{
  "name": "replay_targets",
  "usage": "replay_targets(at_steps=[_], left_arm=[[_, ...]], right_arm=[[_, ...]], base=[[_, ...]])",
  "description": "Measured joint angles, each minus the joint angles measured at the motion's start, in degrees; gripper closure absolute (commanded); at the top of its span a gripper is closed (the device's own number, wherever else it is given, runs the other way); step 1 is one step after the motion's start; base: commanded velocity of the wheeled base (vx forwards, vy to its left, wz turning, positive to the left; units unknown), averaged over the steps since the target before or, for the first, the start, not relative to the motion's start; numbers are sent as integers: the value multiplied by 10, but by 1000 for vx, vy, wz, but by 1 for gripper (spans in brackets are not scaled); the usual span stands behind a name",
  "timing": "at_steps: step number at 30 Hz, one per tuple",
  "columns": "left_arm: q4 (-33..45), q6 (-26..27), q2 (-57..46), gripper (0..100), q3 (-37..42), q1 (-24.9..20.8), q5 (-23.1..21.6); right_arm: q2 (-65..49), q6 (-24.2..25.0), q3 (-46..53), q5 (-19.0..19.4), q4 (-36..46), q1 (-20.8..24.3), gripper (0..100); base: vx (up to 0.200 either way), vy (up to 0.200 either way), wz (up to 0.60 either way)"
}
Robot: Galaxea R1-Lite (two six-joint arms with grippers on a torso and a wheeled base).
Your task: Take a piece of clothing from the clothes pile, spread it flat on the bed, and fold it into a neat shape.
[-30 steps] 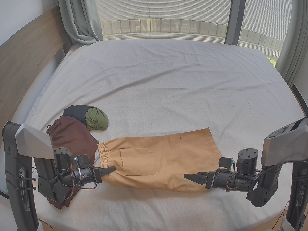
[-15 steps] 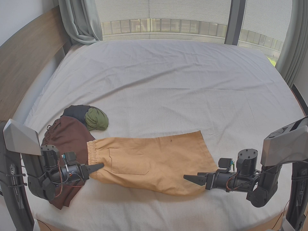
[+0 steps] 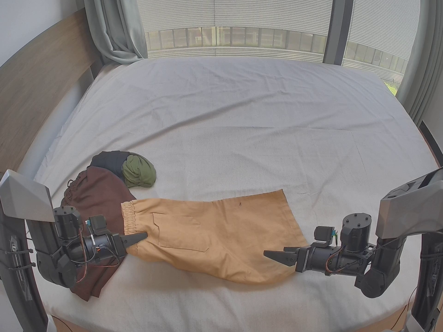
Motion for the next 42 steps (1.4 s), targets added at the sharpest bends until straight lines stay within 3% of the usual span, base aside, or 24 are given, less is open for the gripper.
replay_targets(at_steps=[18, 26, 42], left_arm=[[0, -30, -6, 100, -55, -111, 52], [0, -94, -6, 100, -76, -166, 65], [2, -135, -3, 100, -123, -231, 76]], right_arm=[[-14, 0, 0, 0, 0, -9, 0], [-19, 0, -1, 0, 0, -20, 0], [-32, 0, -5, 1, 1, -44, 0]], base=[[0, 0, 0], [0, 0, 0], [0, 0, 0]])
